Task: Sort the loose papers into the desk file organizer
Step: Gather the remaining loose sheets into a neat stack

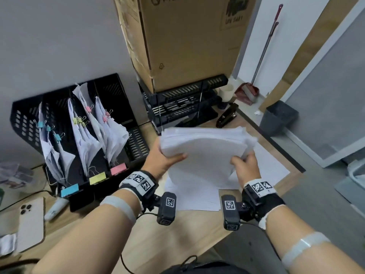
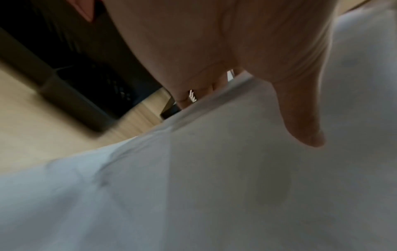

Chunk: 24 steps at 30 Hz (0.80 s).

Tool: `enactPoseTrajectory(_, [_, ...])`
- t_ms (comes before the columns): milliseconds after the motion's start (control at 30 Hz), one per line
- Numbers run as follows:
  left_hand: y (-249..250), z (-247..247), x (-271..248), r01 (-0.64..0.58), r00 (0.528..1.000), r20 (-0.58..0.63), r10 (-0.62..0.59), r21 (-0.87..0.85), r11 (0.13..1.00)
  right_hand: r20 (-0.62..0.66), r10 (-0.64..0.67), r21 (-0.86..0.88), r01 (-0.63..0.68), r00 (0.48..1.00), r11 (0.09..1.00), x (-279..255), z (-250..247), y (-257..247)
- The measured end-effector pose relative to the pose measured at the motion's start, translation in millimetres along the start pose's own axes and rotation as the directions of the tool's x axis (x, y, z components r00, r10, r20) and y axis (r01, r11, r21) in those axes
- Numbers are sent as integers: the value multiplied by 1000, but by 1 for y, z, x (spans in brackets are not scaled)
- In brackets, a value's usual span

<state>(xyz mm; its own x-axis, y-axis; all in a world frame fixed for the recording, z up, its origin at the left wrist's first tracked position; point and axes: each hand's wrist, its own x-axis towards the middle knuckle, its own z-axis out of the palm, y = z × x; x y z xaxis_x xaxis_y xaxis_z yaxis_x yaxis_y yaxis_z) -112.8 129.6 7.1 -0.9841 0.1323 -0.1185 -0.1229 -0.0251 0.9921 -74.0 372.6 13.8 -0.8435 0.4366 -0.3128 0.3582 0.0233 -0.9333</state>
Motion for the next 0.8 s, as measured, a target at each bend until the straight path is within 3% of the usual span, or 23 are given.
enactPoseTrajectory(367, [-23,14,-1,69,997,33,-67,-48,996,106,22,14,-23,994,1000,1,2,18])
enactPoseTrajectory(567, [-31,16,5,142,990,-21,-143,-51,989,197,65,-203,-24,978,979,11,-4,20])
enactPoseTrajectory(700, [-26,14,9,198,979,4,-202,-200,959,290,150,-416,-17,945,909,19,-12,27])
enactPoseTrajectory(800, [-25,7,14,252,966,51,-253,-403,880,257,159,-416,-39,953,909,25,-24,30])
